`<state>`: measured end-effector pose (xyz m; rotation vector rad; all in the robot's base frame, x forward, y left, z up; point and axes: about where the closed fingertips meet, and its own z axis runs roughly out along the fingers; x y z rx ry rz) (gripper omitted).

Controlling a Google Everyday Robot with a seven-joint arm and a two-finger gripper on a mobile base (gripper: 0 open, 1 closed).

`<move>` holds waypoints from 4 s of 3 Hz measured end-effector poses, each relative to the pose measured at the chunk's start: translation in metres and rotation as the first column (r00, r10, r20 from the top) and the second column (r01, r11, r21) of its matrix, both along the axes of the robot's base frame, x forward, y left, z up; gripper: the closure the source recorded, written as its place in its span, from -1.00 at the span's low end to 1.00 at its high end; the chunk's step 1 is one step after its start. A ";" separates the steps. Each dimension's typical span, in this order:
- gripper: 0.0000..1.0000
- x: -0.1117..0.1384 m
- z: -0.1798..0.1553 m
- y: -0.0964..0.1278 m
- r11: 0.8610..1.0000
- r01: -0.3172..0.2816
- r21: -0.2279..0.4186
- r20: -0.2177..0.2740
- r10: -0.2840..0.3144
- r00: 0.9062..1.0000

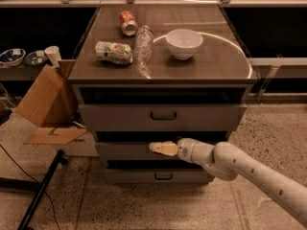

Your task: Open middle drawer

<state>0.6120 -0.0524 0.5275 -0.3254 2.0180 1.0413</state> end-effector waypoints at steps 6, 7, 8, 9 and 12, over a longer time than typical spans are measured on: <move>-1.00 0.047 -0.026 0.046 0.999 -0.028 0.029 -0.009 0.028 1.000; -1.00 0.048 -0.032 0.050 0.999 -0.032 0.036 -0.020 0.033 0.999; -1.00 0.049 -0.038 0.054 0.998 -0.043 0.039 -0.031 0.044 0.999; -1.00 0.046 -0.044 0.050 0.998 -0.059 0.031 -0.054 0.061 0.997; -1.00 0.006 -0.059 0.036 0.992 -0.123 -0.005 -0.115 0.122 0.986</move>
Offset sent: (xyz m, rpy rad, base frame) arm 0.0339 0.0169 0.0107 -0.0087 -0.0303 -0.0226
